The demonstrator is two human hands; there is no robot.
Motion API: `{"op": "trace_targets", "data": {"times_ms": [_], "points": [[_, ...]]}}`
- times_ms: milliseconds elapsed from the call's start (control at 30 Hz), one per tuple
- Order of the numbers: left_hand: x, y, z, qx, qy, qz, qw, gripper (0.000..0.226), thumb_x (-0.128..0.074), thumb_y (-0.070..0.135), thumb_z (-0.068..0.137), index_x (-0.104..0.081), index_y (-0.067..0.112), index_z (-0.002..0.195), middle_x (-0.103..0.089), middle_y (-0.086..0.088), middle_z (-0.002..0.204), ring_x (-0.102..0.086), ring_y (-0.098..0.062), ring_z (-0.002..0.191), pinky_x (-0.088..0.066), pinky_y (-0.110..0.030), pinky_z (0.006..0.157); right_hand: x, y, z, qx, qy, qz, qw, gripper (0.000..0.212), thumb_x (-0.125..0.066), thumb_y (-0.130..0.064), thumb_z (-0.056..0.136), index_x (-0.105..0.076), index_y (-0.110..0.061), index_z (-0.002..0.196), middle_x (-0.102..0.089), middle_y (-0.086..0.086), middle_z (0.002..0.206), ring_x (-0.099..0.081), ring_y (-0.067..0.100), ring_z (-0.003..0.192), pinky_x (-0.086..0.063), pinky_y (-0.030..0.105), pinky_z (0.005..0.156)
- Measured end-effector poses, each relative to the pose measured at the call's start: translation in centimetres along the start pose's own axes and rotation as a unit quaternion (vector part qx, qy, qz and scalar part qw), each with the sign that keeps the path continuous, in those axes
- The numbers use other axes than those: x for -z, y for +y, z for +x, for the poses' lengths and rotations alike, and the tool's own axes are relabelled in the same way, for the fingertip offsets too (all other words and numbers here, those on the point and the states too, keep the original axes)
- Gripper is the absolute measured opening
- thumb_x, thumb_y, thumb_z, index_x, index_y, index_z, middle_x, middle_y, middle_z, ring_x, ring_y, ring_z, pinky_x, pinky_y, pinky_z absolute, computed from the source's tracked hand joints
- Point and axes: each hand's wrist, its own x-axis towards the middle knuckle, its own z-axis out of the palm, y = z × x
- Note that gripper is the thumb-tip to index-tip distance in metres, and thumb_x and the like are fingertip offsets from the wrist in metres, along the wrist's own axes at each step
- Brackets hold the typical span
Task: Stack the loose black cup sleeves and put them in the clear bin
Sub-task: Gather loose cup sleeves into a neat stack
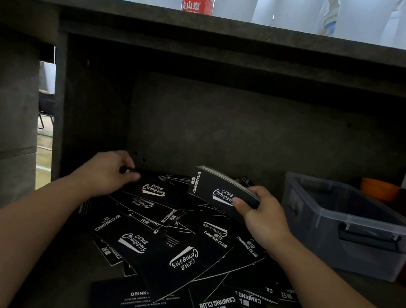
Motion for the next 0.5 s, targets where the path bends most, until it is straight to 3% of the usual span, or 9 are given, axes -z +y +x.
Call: {"op": "trace_targets", "data": {"times_ms": [33, 133, 233, 333, 433, 500], "points": [[-0.1, 0.1, 0.1, 0.006, 0.043, -0.036, 0.998, 0.002, -0.062, 0.024, 0.094, -0.060, 0.024, 0.094, -0.065, -0.007, 0.110, -0.058, -0.018, 0.095, -0.041, -0.028, 0.078, 0.0, 0.0, 0.0, 0.004, -0.006, -0.001, 1.000, 0.011, -0.066, -0.026, 0.088, -0.059, -0.025, 0.097, -0.063, -0.013, 0.086, -0.055, -0.001, 0.080, -0.038, 0.014, 0.063], [-0.2, 0.4, 0.2, 0.035, 0.195, -0.153, 0.968, 0.018, -0.044, 0.014, 0.101, -0.061, 0.011, 0.104, -0.062, -0.007, 0.103, -0.052, -0.019, 0.091, -0.036, -0.028, 0.079, 0.0, 0.0, -0.1, 0.014, -0.015, -0.016, 1.000, 0.013, -0.067, -0.027, 0.088, -0.059, -0.024, 0.098, -0.063, -0.012, 0.087, -0.057, 0.004, 0.083, -0.039, 0.020, 0.067], [-0.2, 1.5, -0.4, -0.002, 0.296, -0.247, 0.923, 0.020, -0.041, 0.017, 0.103, -0.058, 0.010, 0.110, -0.057, 0.000, 0.099, -0.050, -0.015, 0.092, -0.033, -0.024, 0.078, -0.2, 0.1, 0.0, 0.023, -0.017, -0.024, 0.999, 0.014, -0.067, -0.026, 0.088, -0.059, -0.024, 0.099, -0.063, -0.012, 0.086, -0.056, 0.001, 0.080, -0.038, 0.013, 0.065], [-1.6, 2.5, -0.7, -0.079, 0.258, -0.268, 0.925, 0.014, -0.048, 0.016, 0.101, -0.060, 0.016, 0.108, -0.059, 0.006, 0.093, -0.056, -0.009, 0.088, -0.036, -0.018, 0.075, -0.3, 0.1, 0.0, 0.037, -0.023, -0.018, 0.999, 0.014, -0.068, -0.025, 0.087, -0.060, -0.024, 0.098, -0.065, -0.010, 0.088, -0.058, 0.003, 0.083, -0.039, 0.010, 0.067], [-3.2, 3.9, -1.2, -0.141, 0.199, -0.245, 0.938, 0.012, -0.057, 0.013, 0.096, -0.062, 0.023, 0.100, -0.062, 0.013, 0.085, -0.058, 0.006, 0.078, -0.037, -0.003, 0.069, -0.2, 0.1, -0.2, 0.048, -0.045, -0.020, 0.998, 0.015, -0.069, -0.025, 0.087, -0.061, -0.026, 0.099, -0.066, -0.009, 0.089, -0.058, 0.000, 0.083, -0.039, 0.009, 0.065], [-3.8, 4.8, -1.7, -0.158, 0.206, -0.251, 0.933, 0.013, -0.061, 0.015, 0.093, -0.064, 0.027, 0.098, -0.065, 0.012, 0.083, -0.059, 0.004, 0.078, -0.041, -0.005, 0.071, -0.1, 0.0, -0.2, 0.055, -0.060, -0.024, 0.996, 0.016, -0.068, -0.026, 0.087, -0.060, -0.027, 0.101, -0.066, -0.010, 0.091, -0.058, -0.001, 0.084, -0.038, 0.006, 0.064]]}}
